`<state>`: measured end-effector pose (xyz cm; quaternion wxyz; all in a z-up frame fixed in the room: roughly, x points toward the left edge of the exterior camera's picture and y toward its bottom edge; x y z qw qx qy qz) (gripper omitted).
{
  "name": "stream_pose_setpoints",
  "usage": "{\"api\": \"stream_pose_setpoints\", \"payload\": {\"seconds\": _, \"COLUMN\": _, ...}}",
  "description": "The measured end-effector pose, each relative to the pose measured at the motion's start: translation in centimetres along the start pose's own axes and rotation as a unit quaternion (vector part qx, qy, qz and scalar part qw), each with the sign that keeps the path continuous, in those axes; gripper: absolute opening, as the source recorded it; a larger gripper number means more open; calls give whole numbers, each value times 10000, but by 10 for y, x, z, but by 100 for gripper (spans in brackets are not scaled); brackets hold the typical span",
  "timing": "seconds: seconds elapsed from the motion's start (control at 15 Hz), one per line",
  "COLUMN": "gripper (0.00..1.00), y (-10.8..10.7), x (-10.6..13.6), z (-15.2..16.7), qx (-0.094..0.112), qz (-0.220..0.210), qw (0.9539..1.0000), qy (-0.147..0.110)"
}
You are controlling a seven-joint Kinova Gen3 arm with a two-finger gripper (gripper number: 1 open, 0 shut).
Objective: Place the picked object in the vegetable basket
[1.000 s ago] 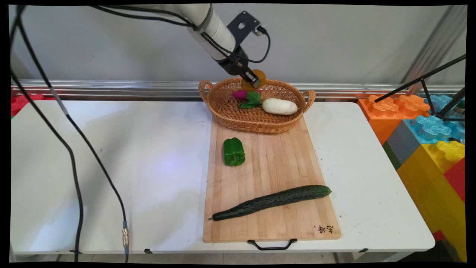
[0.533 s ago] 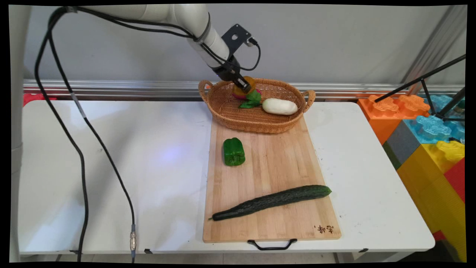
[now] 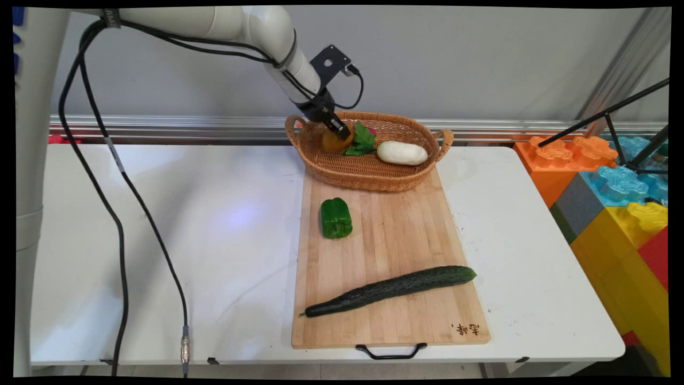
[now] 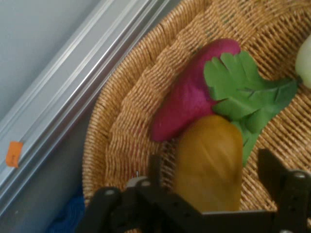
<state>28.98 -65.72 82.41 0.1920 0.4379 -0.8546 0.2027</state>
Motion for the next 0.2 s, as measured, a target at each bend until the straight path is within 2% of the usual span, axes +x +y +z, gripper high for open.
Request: {"api": "stream_pose_setpoints", "payload": {"seconds": 0.2, "gripper": 100, "y": 4, "x": 1, "z": -3, "qx": -63, "qz": 18, "qw": 10000, "qy": -9}}
